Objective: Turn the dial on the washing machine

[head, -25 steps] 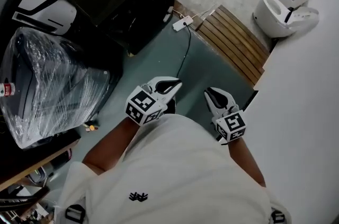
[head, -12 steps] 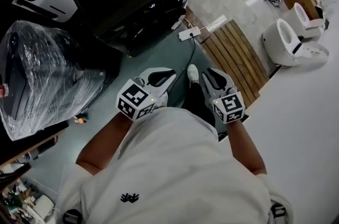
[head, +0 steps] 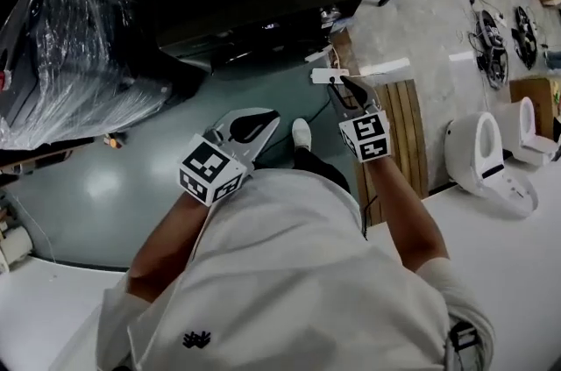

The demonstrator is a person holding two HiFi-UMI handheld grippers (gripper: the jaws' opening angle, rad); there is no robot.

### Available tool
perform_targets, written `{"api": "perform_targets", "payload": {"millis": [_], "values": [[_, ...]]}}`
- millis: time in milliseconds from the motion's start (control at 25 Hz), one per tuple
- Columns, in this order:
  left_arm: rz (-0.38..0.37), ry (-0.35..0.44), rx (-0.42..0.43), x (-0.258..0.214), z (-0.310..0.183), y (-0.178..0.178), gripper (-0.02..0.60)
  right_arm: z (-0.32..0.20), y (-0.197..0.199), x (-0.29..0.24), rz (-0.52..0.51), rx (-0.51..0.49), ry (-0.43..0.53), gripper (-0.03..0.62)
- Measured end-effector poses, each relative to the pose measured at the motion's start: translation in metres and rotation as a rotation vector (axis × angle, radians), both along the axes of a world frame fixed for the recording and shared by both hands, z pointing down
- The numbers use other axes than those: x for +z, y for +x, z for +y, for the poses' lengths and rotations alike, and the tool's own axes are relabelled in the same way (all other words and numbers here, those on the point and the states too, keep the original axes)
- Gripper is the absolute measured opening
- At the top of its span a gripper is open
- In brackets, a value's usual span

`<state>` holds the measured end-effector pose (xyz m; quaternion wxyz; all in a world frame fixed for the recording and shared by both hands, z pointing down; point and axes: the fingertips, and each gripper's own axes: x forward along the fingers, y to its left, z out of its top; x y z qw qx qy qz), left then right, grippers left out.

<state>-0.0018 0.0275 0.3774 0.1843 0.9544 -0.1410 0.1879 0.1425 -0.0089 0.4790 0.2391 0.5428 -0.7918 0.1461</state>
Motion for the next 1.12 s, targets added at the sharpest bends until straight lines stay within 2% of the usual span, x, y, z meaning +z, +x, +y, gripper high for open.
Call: {"api": "perform_targets", "payload": {"millis": [200,520,680,1120], "values": [[-0.030,0.010,-0.122,0.003,-0.009,0.013,0.060,-0.065,0.034,0.035,0.015,-0.047,-0.022,0.115],[-0.059,-0.001,-0.240,0.001,-0.027,-0.003,0.060,-0.146,0.056,0.076,0.025,0.019,-0.042,0.180],[-0.074,-0.013,-0.273,0.004,-0.028,-0.010,0.060,-0.170,0.062,0.085,0.101,0.060,-0.028,0.233],[-0.098,-0.013,-0.299,0.008,-0.031,-0.023,0.060,-0.193,0.066,0.111,0.181,0.120,-0.042,0.249]]}}
